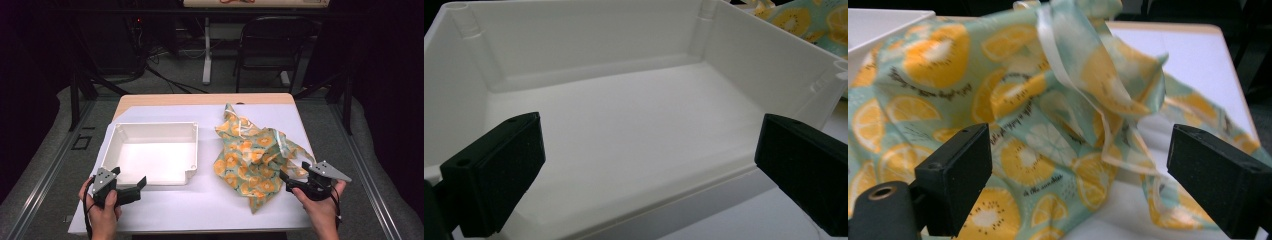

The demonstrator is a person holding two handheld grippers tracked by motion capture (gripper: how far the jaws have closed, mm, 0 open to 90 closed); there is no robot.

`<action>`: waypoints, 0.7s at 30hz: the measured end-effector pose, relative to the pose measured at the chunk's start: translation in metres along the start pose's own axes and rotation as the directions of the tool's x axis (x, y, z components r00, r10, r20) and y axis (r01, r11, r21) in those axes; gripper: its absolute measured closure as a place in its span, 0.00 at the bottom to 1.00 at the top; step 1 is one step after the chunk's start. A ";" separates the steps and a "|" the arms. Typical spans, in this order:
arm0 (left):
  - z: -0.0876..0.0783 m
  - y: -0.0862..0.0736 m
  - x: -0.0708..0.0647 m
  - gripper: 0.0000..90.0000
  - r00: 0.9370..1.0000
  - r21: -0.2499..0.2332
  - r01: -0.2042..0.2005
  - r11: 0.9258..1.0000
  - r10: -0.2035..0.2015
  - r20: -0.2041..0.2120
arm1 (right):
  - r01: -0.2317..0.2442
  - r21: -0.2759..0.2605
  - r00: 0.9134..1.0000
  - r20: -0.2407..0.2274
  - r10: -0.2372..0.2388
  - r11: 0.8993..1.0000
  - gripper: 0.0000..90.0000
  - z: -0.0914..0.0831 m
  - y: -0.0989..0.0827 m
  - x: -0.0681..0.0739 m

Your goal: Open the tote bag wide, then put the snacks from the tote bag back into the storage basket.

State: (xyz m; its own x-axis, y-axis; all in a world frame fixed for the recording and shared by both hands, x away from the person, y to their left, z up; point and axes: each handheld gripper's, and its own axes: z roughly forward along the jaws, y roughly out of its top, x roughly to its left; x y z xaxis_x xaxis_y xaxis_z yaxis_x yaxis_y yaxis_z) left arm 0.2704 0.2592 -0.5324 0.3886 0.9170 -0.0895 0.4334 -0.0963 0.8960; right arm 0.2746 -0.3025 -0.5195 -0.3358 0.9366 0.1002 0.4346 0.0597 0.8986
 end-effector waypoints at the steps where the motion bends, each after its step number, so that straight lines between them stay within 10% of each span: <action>1: 0.002 0.000 0.000 0.00 1.000 0.007 -0.006 1.000 0.006 -0.004 | 0.005 -0.019 1.000 -0.003 -0.005 1.000 0.11 -0.001 0.001 0.002; 7: 0.008 0.000 -0.007 0.00 1.000 0.017 -0.026 1.000 0.026 0.011 | -0.046 -0.029 0.999 -0.030 0.045 0.999 0.08 -0.001 0.006 0.004; 21: 0.004 -0.004 -0.007 0.00 0.998 0.025 -0.043 0.999 0.044 -0.032 | 0.004 -0.016 1.000 -0.029 -0.004 1.000 0.05 0.007 0.003 0.013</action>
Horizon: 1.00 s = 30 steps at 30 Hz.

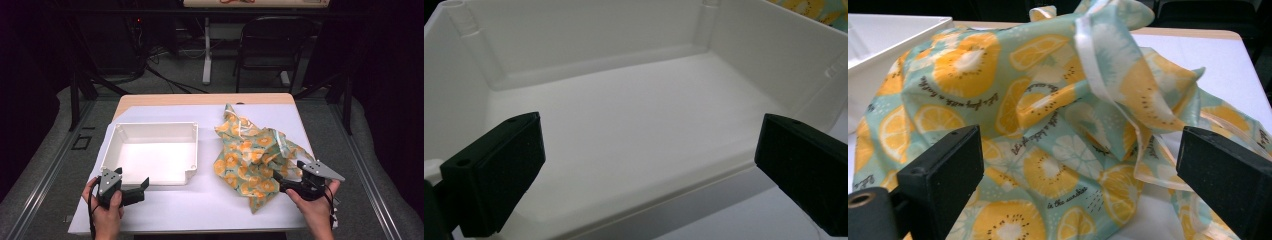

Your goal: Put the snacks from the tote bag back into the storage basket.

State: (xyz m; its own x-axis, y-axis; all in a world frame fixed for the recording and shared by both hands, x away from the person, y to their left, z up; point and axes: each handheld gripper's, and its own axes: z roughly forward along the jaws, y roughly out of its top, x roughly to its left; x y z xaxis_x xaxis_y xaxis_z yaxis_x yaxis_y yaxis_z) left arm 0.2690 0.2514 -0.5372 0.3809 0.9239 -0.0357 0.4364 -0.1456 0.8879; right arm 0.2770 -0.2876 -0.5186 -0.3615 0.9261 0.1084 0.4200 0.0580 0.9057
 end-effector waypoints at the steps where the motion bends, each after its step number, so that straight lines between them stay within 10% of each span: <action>1: 0.001 0.000 -0.001 0.00 1.000 0.004 -0.007 1.000 0.007 0.000 | -0.011 0.002 1.000 -0.003 0.011 1.000 0.05 0.000 0.000 -0.001; 15: 0.012 0.018 -0.022 0.00 0.994 -0.045 -0.073 0.996 0.077 0.078 | -0.059 0.007 0.998 0.013 0.059 0.998 0.01 0.000 0.011 -0.016; 30: 0.009 0.024 -0.016 0.00 0.994 -0.051 0.022 0.998 -0.017 0.111 | -0.056 -0.009 0.998 -0.002 0.056 0.998 0.00 0.014 0.037 -0.004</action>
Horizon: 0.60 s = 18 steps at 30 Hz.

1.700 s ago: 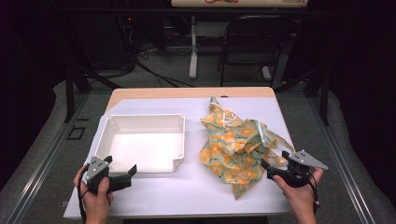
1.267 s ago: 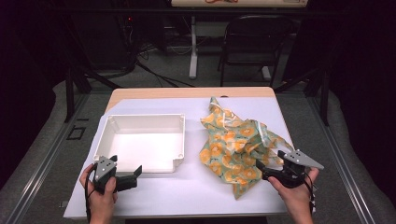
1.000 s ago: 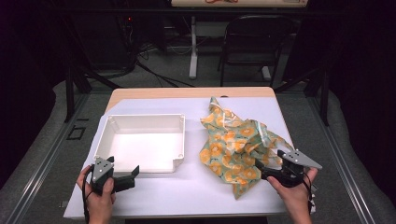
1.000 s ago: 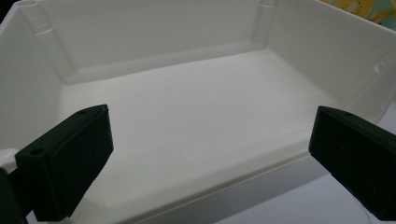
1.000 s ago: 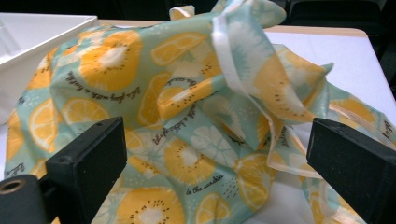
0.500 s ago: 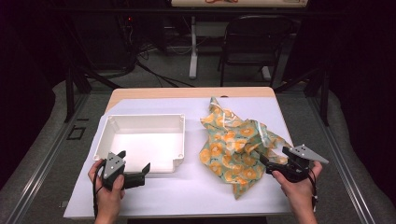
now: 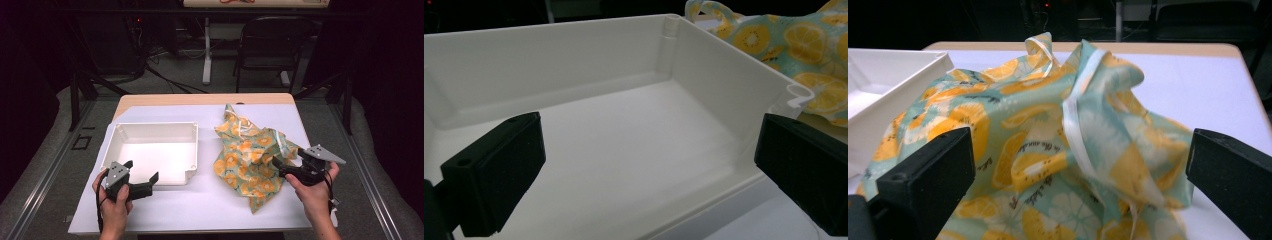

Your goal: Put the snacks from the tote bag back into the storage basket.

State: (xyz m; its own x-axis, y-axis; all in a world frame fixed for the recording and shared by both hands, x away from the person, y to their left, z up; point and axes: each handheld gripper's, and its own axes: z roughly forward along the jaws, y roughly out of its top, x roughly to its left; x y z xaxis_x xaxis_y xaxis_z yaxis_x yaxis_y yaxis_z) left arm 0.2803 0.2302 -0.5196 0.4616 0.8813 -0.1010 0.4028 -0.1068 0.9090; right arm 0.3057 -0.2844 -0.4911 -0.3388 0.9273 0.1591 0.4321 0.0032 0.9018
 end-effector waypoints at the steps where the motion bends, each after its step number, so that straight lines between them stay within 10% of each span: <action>1: 0.000 0.001 0.000 0.00 1.000 0.004 -0.001 1.000 0.001 0.005 | 0.016 -0.003 1.000 0.006 -0.016 1.000 0.00 0.002 0.005 0.002; 18: 0.008 0.023 -0.021 0.00 0.997 0.002 -0.059 0.998 0.059 0.052 | -0.007 -0.005 1.000 -0.005 0.007 1.000 0.00 0.013 0.038 -0.004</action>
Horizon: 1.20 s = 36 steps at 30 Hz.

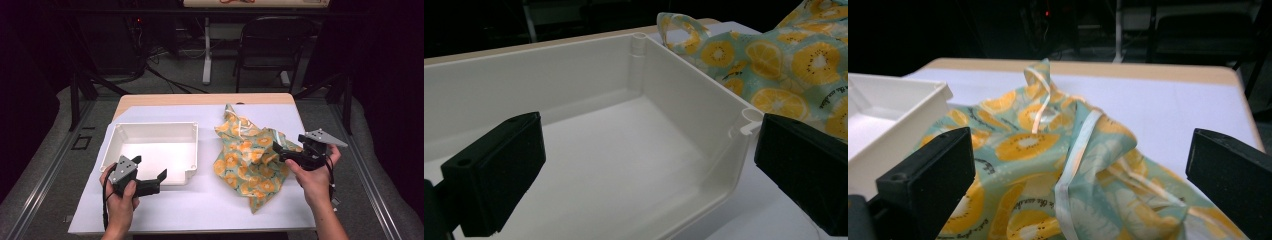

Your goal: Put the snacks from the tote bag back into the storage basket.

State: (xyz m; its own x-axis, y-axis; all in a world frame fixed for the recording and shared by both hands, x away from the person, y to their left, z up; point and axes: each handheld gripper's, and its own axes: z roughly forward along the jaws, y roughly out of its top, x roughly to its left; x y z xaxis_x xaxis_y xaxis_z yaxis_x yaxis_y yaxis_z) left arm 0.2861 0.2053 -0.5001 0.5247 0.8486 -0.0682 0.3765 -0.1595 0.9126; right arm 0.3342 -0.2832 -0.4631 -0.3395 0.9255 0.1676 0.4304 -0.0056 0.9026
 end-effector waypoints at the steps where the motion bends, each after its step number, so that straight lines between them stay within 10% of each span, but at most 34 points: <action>1: 0.002 0.001 -0.001 0.00 1.000 0.000 0.000 1.000 0.000 0.005 | -0.005 0.010 1.000 0.003 0.005 1.000 0.00 0.004 -0.002 0.000; 9: 0.009 0.006 -0.006 0.01 1.000 -0.003 0.003 1.000 -0.002 0.031 | 0.000 0.073 0.999 -0.040 0.003 0.997 0.12 0.035 -0.014 -0.001; 17: 0.007 0.007 -0.007 0.01 1.000 0.001 0.004 1.000 -0.005 0.024 | 0.030 0.063 0.998 -0.056 -0.026 0.998 0.97 0.036 -0.024 -0.001; 36: 0.016 0.028 -0.039 0.02 0.995 -0.033 -0.034 0.999 0.037 0.092 | 0.168 -0.102 0.963 -0.197 -0.186 0.980 1.00 -0.007 -0.015 0.052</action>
State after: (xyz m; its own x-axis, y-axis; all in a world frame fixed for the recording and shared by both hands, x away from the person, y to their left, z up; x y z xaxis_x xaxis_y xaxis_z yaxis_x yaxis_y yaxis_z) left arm 0.2882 0.1593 -0.4784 0.6063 0.7920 -0.0714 0.3331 -0.1714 0.9272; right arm 0.3041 -0.2381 -0.4651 -0.5713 0.8176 0.0714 0.2792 0.1117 0.9537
